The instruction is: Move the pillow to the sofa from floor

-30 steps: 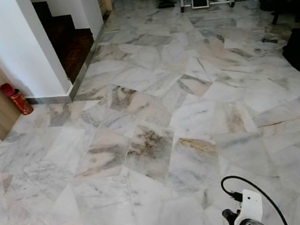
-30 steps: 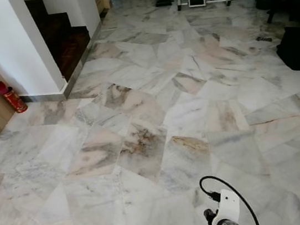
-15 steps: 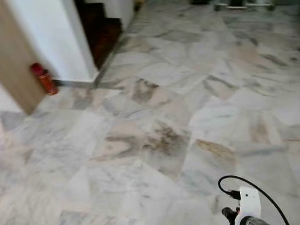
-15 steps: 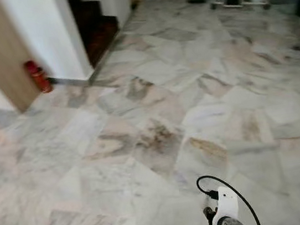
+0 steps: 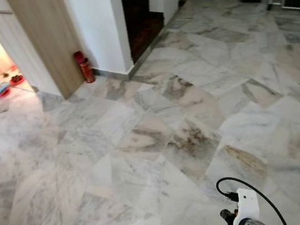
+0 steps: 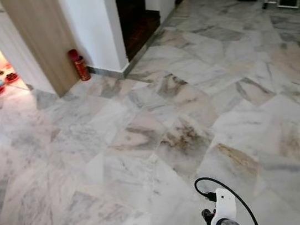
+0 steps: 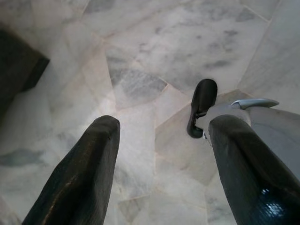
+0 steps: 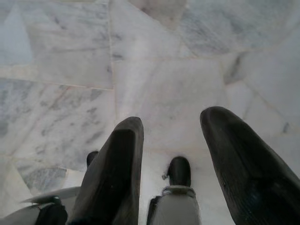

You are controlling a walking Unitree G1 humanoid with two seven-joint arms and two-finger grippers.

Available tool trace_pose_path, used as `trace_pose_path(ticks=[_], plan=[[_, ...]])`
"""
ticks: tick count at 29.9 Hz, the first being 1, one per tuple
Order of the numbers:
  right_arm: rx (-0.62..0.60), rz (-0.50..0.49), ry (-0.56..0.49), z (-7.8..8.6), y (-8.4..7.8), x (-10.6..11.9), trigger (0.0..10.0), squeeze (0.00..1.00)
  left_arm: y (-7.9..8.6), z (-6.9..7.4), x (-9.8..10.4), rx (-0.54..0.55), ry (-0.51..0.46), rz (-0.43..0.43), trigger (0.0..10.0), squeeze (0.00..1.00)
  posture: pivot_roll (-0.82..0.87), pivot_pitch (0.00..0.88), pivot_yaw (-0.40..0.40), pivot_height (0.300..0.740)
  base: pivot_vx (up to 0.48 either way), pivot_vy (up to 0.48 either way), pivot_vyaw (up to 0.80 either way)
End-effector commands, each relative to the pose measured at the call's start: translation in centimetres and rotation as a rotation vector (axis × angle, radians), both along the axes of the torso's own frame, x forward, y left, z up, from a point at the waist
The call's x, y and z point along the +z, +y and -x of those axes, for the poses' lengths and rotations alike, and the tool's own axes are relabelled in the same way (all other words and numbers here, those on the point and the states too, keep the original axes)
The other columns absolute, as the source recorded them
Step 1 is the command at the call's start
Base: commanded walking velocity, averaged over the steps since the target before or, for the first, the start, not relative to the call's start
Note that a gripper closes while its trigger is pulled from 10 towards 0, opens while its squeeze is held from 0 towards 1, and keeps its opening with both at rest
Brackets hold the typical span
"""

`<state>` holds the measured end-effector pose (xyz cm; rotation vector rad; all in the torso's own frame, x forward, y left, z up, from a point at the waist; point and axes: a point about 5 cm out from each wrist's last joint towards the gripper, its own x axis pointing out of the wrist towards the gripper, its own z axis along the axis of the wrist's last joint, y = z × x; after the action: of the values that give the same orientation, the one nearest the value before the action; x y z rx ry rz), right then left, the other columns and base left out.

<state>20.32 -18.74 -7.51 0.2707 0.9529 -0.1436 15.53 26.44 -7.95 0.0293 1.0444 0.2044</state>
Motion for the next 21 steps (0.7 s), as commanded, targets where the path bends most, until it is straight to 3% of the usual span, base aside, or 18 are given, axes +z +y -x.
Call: trace_pose_path(ticks=[1,11,21], plan=[[-0.002,0.007,0.013,0.29,-0.35,-0.11,10.0,0.0,0.11,0.05,0.01,0.006,0.004,0.004,10.0,0.0,-0.04,0.016,-0.012,0.74,0.0,0.0,0.8],[0.008,0.012,0.012,0.1,-0.52,0.01,10.0,0.0,-0.07,-0.12,0.02,0.001,0.005,0.01,10.0,0.0,-0.03,0.026,-0.015,0.74,0.0,0.0,0.8],[0.008,0.013,0.009,-0.04,-0.61,0.1,10.0,0.0,-0.19,-0.44,0.12,-0.076,0.015,-0.01,10.0,0.0,-0.03,0.029,-0.017,0.74,0.0,0.0,0.8]])
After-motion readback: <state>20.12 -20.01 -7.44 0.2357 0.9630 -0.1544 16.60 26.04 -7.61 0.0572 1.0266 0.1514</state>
